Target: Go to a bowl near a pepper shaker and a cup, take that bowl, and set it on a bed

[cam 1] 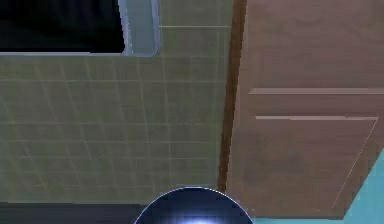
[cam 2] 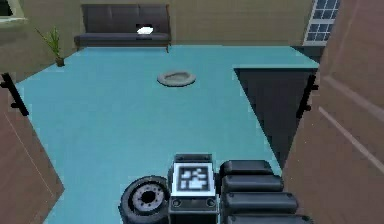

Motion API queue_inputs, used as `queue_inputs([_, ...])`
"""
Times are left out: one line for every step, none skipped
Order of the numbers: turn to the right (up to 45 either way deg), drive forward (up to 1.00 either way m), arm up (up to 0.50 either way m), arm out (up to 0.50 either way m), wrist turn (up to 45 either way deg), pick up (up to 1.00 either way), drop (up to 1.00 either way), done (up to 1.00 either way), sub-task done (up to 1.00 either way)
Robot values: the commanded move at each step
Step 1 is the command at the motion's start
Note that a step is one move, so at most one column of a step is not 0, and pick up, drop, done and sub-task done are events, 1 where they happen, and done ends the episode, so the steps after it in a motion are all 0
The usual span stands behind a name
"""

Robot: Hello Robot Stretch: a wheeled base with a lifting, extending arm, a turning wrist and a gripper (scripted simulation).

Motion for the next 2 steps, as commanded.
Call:
queue_inputs([-45.0, 0.0, 0.0, 0.0, 0.0, 0.0, 0.0, 0.0, 0.0])
queue_inputs([-45.0, 0.0, 0.0, 0.0, 0.0, 0.0, 0.0, 0.0, 0.0])
